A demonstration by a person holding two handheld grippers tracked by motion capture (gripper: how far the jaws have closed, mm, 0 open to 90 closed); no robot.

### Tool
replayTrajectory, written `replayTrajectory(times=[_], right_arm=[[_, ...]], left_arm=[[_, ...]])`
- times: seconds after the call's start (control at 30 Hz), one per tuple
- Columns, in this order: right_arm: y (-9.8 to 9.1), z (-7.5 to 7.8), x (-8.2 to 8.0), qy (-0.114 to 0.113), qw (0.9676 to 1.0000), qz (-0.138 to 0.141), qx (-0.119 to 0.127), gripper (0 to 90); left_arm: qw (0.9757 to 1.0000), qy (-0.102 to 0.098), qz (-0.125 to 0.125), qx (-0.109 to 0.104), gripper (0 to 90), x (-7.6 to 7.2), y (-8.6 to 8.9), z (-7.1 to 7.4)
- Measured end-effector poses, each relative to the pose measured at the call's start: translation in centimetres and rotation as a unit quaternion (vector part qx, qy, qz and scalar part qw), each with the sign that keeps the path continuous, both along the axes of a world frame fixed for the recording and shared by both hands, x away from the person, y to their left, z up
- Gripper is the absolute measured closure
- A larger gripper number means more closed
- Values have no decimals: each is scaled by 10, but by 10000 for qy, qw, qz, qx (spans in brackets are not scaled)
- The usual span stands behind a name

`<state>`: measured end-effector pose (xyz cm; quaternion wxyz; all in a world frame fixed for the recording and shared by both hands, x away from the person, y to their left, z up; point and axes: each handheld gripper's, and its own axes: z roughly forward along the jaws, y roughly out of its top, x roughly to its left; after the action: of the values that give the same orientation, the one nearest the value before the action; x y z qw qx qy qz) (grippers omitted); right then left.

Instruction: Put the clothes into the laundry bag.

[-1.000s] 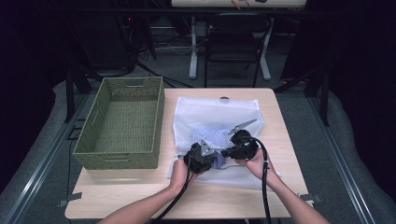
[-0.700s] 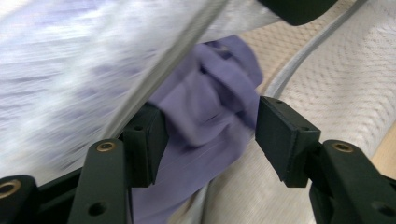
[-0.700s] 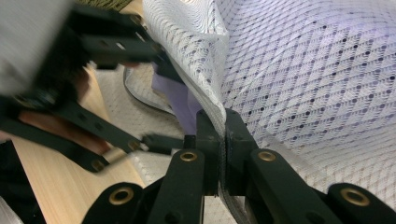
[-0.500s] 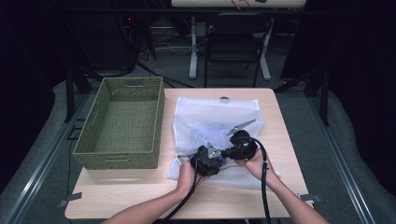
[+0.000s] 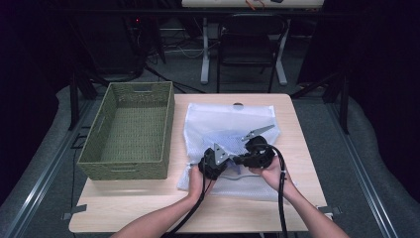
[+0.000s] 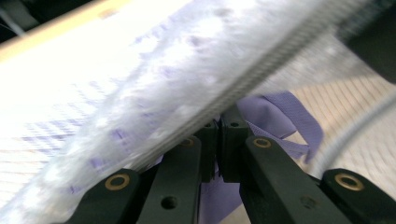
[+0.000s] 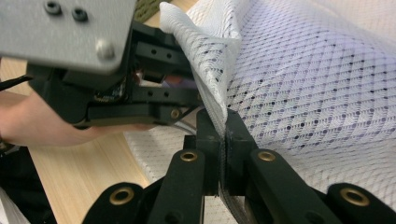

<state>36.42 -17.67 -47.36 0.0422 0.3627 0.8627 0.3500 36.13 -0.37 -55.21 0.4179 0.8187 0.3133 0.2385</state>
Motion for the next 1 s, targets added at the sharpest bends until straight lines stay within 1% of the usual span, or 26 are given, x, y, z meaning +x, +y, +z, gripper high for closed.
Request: replayTrajectory(times=[0.03, 0.07, 0.1, 0.13, 0.17, 0.23, 0.27, 0.3, 0.33, 0.37, 0.4, 0.43, 0.47, 0.5, 0.53, 0.57, 0.63, 0.67, 0.73, 0.77, 0.8, 0.87, 0.9, 0.93, 0.97, 1.0], right_arm=[[-1, 1, 0, -32, 10000, -25, 35, 873], [-1, 1, 0, -24, 10000, -39, 45, 873], [-2, 1, 0, 2, 10000, -38, 37, 873], [-3, -1, 1, 22, 10000, -41, 13, 873], [-3, -4, 2, 70, 10000, -55, -13, 873], [-5, -11, 5, 169, 9998, -81, -96, 873], [-5, -13, 6, 217, 9996, -98, -124, 873], [-6, -15, 7, 237, 9996, -68, -147, 873], [-6, -16, 8, 247, 9995, -40, -198, 873], [-6, -16, 8, 249, 9995, -66, -199, 873], [-5, -16, 8, 257, 9995, -84, -191, 873], [-5, -17, 8, 254, 9995, -73, -167, 873], [-5, -17, 8, 251, 9995, -70, -151, 873], [-5, -17, 8, 258, 9995, -64, -172, 873], [-5, -17, 8, 260, 9995, -64, -173, 873], [-6, -17, 8, 261, 9995, -64, -174, 873], [-6, -17, 8, 271, 9994, -69, -183, 873], [-6, -17, 7, 269, 9995, -70, -175, 873], [-6, -17, 7, 273, 9995, -64, -141, 873], [-6, -16, 7, 262, 9995, -66, -139, 873], [-7, -16, 7, 245, 9995, -67, -163, 873], [-7, -16, 7, 260, 9995, -52, -152, 873], [-6, -17, 7, 254, 9996, -85, -134, 873], [-6, -16, 7, 243, 9995, -58, -181, 873], [-6, -16, 7, 229, 9995, -45, -194, 873], [-6, -15, 6, 226, 9995, -63, -192, 873]], left_arm=[[10000, -4, 33, 3, 878, 2, -1, -1], [10000, 37, 50, 14, 877, 4, -1, -3], [9998, 144, -13, 130, 876, 6, -2, -6], [9996, 241, -16, 167, 875, 7, -3, -10], [9992, 291, -23, 262, 872, 7, -3, -14], [9981, 479, -104, 384, 863, 8, -3, -20], [9976, 558, -124, 396, 851, 8, -3, -21], [9971, 589, -154, 451, 838, 8, -2, -21], [9967, 655, -204, 444, 816, 8, -1, -20], [9963, 713, -230, 432, 783, 7, 0, -19], [9961, 710, -255, 451, 750, 6, 1, -17], [9952, 821, -311, 440, 713, 5, 2, -15], [9949, 854, -302, 437, 669, 4, 3, -14], [9941, 913, -349, 479, 630, 2, 5, -12], [9937, 945, -375, 465, 615, 1, 7, -11], [9938, 934, -366, 470, 585, -1, 8, -10], [9928, 1001, -445, 476, 548, -5, 12, -8], [9928, 1014, -460, 437, 534, -8, 15, -7], [9934, 982, -512, 315, 533, -13, 21, -4], [9931, 982, -554, 322, 535, -16, 23, -2], [9936, 936, -559, 303, 542, -18, 25, -1], [9932, 957, -576, 331, 563, -20, 26, -1], [9936, 921, -560, 347, 576, -20, 26, -3], [9935, 944, -540, 337, 598, -19, 26, -4], [9943, 895, -479, 330, 615, -17, 26, -5], [9940, 938, -467, 319, 647, -16, 26, -6]])
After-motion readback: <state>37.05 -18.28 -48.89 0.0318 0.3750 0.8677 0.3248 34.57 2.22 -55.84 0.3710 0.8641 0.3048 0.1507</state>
